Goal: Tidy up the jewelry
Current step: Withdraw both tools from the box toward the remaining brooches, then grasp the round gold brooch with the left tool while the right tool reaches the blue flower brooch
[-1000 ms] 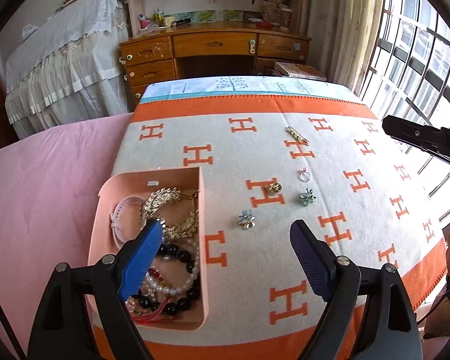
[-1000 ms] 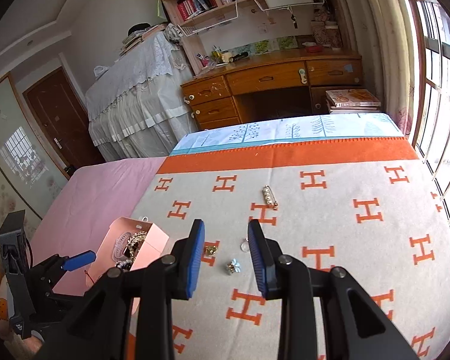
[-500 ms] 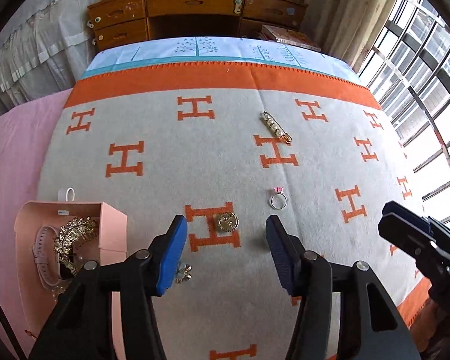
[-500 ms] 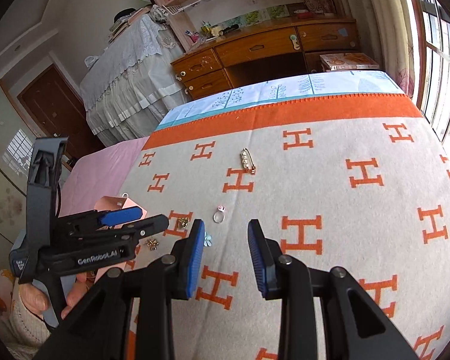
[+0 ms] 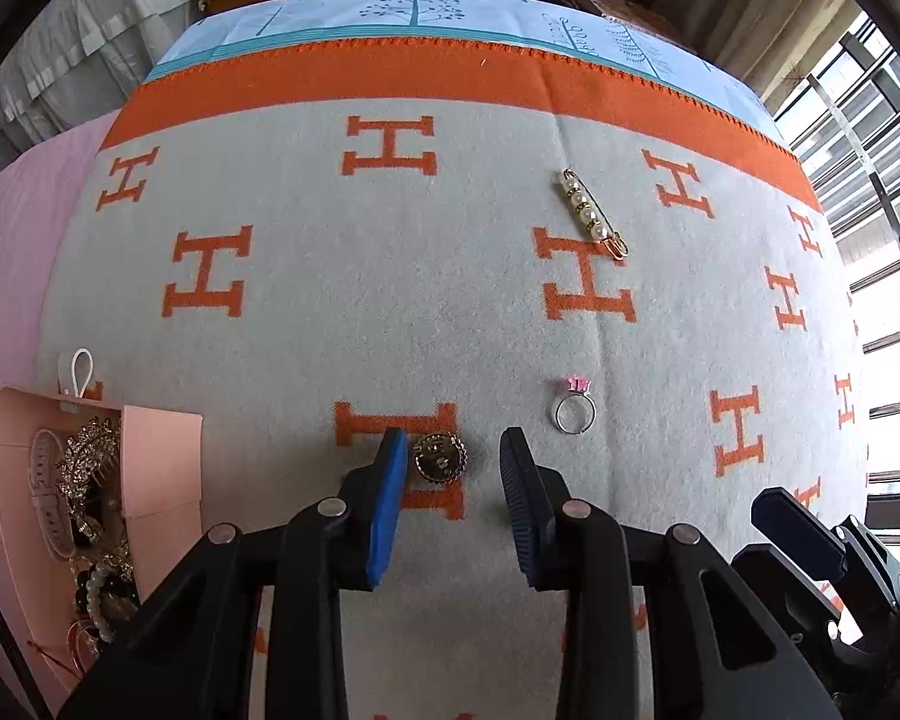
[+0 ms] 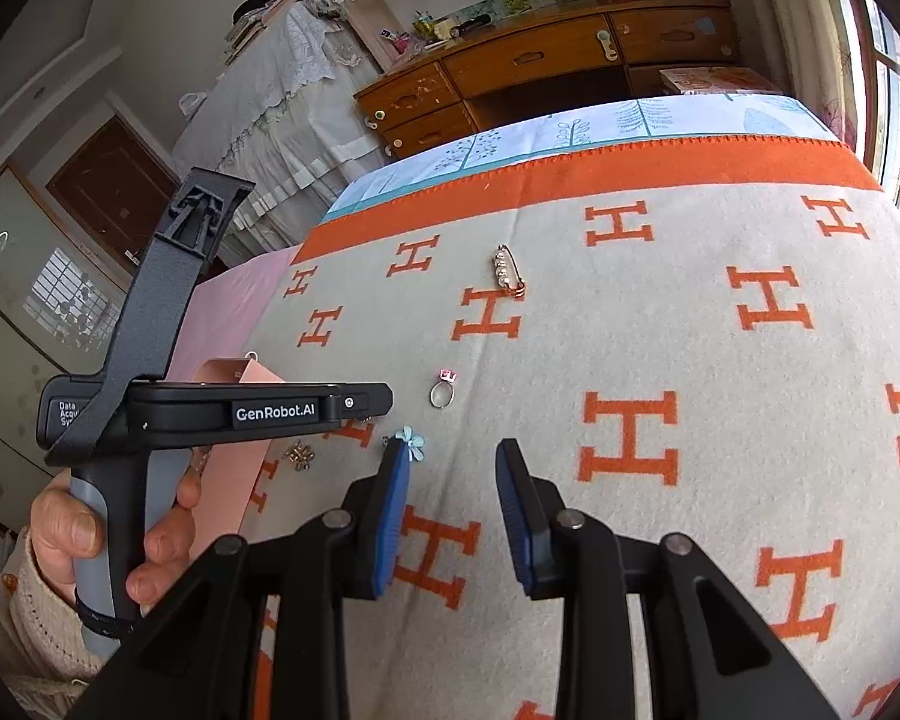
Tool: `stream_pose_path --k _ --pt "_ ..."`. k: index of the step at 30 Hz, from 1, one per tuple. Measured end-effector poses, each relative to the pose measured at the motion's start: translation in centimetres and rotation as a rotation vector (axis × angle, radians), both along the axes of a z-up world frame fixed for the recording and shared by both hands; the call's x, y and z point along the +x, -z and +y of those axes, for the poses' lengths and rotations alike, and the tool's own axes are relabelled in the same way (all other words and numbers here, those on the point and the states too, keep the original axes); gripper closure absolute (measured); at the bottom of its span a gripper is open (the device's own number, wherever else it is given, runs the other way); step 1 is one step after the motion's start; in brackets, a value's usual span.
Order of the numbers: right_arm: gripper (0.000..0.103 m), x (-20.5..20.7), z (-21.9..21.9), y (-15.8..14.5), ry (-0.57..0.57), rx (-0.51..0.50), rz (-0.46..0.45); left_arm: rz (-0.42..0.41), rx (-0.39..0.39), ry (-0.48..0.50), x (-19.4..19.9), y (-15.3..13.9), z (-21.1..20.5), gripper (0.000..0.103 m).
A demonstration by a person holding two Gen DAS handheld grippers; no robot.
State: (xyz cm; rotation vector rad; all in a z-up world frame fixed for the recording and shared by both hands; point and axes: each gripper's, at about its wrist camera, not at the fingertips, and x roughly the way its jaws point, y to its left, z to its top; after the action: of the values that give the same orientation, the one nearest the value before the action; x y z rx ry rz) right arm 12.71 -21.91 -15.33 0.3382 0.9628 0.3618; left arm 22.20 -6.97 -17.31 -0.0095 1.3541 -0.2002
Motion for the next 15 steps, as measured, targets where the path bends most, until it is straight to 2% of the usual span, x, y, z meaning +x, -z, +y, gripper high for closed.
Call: stream_pose_path --k 6,7,9,15 --pt "0.073 0.14 -0.28 0.09 0.001 0.008 0.000 0.007 0.030 -0.006 0.26 0.61 -0.44 0.073" --pt "0.073 0.15 -0.30 0.08 -0.001 0.009 0.000 0.005 0.037 -0.009 0.36 0.69 -0.53 0.075" --pt "0.073 0.12 -0.30 0.09 -0.005 0.008 0.000 -0.002 0.069 -0.010 0.42 0.75 -0.65 0.086" --pt "0.073 0.21 0.22 0.32 -0.018 -0.005 0.010 -0.008 0.055 -0.003 0.19 0.66 -0.37 0.086"
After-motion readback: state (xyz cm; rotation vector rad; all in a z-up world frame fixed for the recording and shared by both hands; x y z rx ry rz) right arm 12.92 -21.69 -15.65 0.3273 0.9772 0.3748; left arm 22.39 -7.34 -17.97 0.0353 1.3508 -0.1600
